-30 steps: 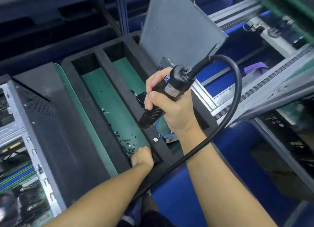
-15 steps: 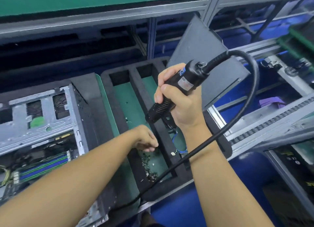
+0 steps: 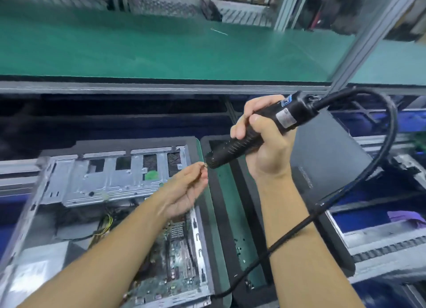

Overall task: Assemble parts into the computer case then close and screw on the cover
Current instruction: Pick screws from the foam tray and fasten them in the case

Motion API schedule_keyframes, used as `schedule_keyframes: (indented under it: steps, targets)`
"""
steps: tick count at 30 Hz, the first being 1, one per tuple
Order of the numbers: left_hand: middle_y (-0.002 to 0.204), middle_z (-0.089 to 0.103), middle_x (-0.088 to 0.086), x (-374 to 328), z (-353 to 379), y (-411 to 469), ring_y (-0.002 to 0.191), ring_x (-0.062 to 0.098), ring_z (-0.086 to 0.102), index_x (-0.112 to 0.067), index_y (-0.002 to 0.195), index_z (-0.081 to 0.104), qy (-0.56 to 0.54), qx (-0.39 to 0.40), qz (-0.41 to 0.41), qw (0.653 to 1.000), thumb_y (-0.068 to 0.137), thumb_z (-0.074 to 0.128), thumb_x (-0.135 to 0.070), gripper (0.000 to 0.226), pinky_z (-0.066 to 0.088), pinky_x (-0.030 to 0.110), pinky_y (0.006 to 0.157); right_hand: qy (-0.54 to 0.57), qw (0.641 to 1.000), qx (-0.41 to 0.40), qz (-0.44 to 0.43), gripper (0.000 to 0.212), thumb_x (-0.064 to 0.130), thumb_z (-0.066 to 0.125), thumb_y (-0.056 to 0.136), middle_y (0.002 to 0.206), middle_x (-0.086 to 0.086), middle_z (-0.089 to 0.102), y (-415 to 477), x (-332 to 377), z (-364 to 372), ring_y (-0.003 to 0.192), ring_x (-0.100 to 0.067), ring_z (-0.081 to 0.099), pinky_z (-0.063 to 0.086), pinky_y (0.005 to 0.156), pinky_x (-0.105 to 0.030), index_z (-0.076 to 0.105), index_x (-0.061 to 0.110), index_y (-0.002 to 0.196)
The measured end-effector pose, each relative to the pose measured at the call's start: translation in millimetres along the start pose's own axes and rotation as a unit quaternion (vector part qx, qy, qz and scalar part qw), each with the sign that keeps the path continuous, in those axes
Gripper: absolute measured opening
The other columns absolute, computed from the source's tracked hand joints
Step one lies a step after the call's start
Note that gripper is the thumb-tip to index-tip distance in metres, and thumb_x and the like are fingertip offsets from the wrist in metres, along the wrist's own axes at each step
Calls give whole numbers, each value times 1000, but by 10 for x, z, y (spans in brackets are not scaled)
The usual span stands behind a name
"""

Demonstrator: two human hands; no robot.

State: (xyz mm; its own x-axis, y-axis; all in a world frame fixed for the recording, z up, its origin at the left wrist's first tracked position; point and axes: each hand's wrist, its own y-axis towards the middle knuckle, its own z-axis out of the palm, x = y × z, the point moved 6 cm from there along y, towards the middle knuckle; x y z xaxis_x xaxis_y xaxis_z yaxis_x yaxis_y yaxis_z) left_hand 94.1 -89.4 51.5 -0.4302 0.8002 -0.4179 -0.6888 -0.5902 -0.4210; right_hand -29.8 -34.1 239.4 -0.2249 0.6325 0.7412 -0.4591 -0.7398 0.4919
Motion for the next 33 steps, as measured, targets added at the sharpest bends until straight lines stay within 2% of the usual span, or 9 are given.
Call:
schedule_keyframes:
  steps: [4, 8, 12, 15, 18, 21, 25, 30, 33]
  targets:
    - [74, 68, 5, -155, -98, -220, 63, 8, 70, -5, 87, 75, -87, 7, 19, 996, 77, 66, -12, 15, 58, 19, 57, 20, 1000, 23, 5, 15, 0, 56, 74, 78, -12, 55, -15, -72, 338, 48, -24, 52, 44, 58, -35, 54, 8, 86]
    - [77, 71, 7, -245, -171, -371, 66, 10, 71, -3, 80, 79, -119, 9, 32, 992, 77, 65, -8, 15, 58, 19, 58, 26, 999, 43, -7, 16, -2, 54, 75, 78, -12, 55, -20, -73, 547, 48, -24, 53, 46, 58, -35, 56, 10, 85]
    - [76, 70, 9, -306, -219, -455, 65, 12, 71, -2, 90, 70, -135, 9, 51, 989, 78, 65, -8, 14, 59, 21, 58, 33, 998, 43, -4, 15, -2, 53, 75, 78, -12, 54, -53, -97, 642, 49, -24, 53, 46, 58, -33, 54, 8, 85]
    - [75, 70, 8, -331, -245, -491, 64, 11, 71, -4, 90, 70, -117, 12, 57, 991, 79, 64, -8, 13, 59, 20, 56, 35, 998, 43, -2, 14, -2, 53, 75, 79, -11, 54, -79, -110, 663, 48, -23, 53, 47, 58, -33, 51, 6, 87]
    - [74, 70, 5, -336, -242, -512, 63, 8, 70, -7, 79, 77, -82, 19, 64, 994, 80, 64, -10, 13, 58, 18, 56, 38, 998, 49, -7, 14, -2, 52, 75, 79, -11, 55, -92, -105, 668, 48, -22, 53, 47, 59, -32, 52, 6, 87]
    - [72, 69, 5, -318, -216, -502, 61, 8, 69, -6, 88, 71, -54, 21, 81, 995, 81, 63, -11, 12, 58, 18, 55, 35, 997, 67, -13, 15, -3, 51, 76, 80, -11, 55, -93, -79, 675, 48, -22, 53, 47, 58, -32, 52, 7, 87]
    - [68, 66, 5, -284, -184, -480, 58, 8, 66, -2, 100, 62, -8, 17, 105, 994, 81, 63, -13, 22, 58, 17, 56, 28, 996, 87, -13, 16, -2, 52, 75, 80, -11, 54, -104, -47, 673, 48, -22, 52, 46, 57, -32, 54, 9, 87]
    - [66, 61, 3, -237, -157, -449, 56, 7, 62, 0, 95, 61, 17, 20, 110, 994, 82, 62, -16, 21, 57, 17, 56, 22, 994, 110, -8, 16, -2, 53, 74, 81, -11, 55, -104, -19, 680, 48, -21, 50, 46, 56, -32, 53, 7, 87]
    - [67, 61, 3, -230, -144, -433, 58, 7, 61, 0, 100, 61, 18, 32, 107, 994, 85, 59, -17, 22, 57, 17, 57, 33, 992, 122, -4, 16, -1, 53, 74, 81, -10, 55, -84, -13, 667, 48, -21, 50, 46, 55, -31, 51, 7, 88]
